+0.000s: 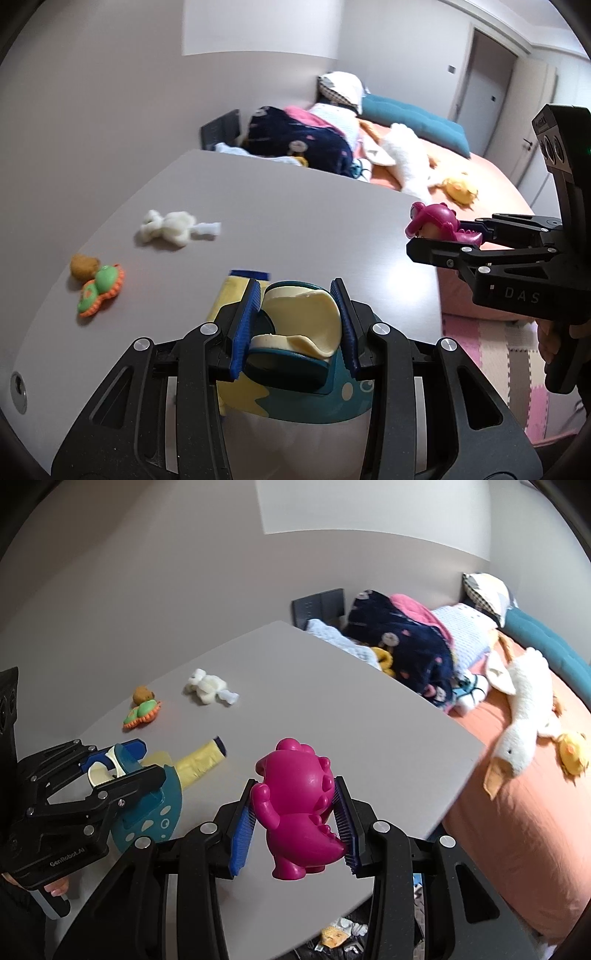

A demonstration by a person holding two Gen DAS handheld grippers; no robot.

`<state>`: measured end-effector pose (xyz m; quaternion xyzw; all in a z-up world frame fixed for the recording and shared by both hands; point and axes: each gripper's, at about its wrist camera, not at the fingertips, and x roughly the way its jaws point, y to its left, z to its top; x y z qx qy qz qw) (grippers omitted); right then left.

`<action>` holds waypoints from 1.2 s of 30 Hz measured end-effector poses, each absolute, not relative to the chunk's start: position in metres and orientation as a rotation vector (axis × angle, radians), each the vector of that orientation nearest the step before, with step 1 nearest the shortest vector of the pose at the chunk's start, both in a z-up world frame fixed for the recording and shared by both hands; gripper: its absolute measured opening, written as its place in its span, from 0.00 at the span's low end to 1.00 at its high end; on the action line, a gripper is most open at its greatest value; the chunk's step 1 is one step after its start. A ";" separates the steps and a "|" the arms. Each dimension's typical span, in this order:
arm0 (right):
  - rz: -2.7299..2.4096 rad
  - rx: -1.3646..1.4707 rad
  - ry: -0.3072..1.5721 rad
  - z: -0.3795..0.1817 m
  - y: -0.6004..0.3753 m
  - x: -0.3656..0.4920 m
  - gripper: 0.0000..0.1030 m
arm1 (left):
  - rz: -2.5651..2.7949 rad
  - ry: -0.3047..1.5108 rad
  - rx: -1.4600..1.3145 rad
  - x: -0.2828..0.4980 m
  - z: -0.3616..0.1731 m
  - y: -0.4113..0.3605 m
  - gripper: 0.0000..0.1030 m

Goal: Collect trash
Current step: 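Carry the teal toy and pink dinosaur over the black bin, then open both tools over the black bin to drop both toys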

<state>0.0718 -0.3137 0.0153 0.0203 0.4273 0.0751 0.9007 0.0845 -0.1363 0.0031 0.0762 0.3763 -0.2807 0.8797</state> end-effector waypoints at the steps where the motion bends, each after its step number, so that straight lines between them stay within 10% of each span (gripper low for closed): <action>1: 0.149 0.045 0.884 0.015 -0.317 0.069 0.41 | -0.593 0.783 0.164 0.082 0.004 -0.140 0.38; 33: -0.148 0.197 0.878 0.019 -0.443 -0.064 0.41 | -0.991 0.812 0.336 0.001 -0.002 -0.276 0.38; 35: -0.151 0.233 0.893 0.016 -0.452 -0.073 0.49 | -1.052 0.853 0.360 -0.004 -0.007 -0.284 0.50; 36: -0.169 0.242 0.885 0.015 -0.455 -0.078 0.65 | -1.056 0.855 0.381 -0.007 -0.009 -0.287 0.84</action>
